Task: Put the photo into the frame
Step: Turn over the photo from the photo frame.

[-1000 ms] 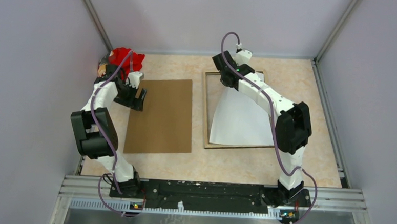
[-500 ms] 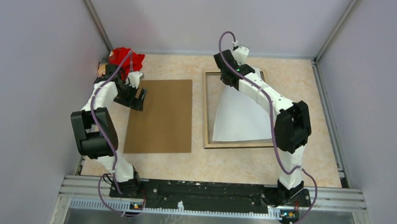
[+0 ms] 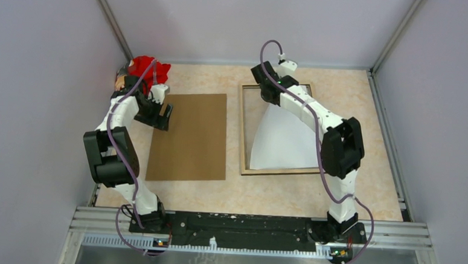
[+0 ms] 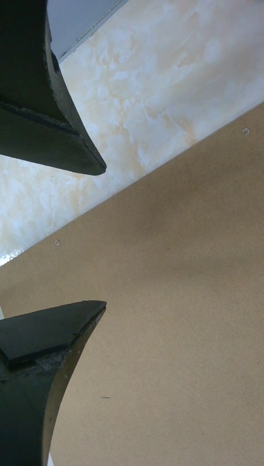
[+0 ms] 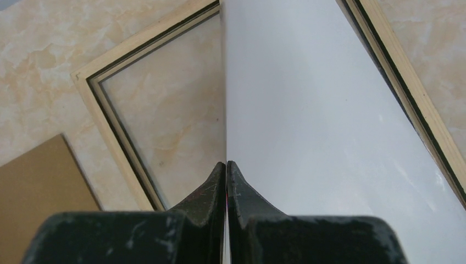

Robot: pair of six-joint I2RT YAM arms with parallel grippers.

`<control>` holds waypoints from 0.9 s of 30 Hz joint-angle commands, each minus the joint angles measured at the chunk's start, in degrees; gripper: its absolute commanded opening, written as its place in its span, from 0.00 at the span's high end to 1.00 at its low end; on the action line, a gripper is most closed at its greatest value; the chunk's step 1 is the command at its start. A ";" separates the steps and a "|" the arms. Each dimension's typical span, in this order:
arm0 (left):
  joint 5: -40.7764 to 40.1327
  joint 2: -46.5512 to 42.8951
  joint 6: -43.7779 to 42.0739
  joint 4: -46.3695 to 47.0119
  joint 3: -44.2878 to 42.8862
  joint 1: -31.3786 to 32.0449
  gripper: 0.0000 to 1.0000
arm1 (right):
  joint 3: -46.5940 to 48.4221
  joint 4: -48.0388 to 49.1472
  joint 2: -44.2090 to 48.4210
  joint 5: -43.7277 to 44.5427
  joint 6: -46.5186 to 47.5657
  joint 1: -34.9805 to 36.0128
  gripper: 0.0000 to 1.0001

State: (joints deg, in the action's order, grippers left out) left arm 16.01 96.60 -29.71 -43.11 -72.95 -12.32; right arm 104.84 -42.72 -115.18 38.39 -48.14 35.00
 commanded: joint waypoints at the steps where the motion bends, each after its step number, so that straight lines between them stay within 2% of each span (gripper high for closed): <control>1: 0.38 -0.72 -0.01 1.41 0.37 0.17 0.10 | 2.99 -4.56 -2.01 2.28 -2.66 -1.08 1.00; 10: 0.30 -0.62 -0.04 1.54 0.62 0.16 0.10 | 0.15 -2.40 -0.97 1.09 -2.25 -2.02 1.00; 24: 0.17 -0.47 -0.08 1.45 0.32 0.18 0.10 | -3.83 7.59 -0.40 -6.97 13.26 -2.00 1.00; 27: 0.24 -0.40 0.08 1.46 0.33 0.14 0.09 | -5.07 9.25 -0.23 -9.71 14.71 -2.01 0.93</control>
State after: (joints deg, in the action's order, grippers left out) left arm 15.97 96.60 -29.71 -42.83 -72.69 -12.32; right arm 101.19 -36.56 -117.60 32.67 -38.02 33.19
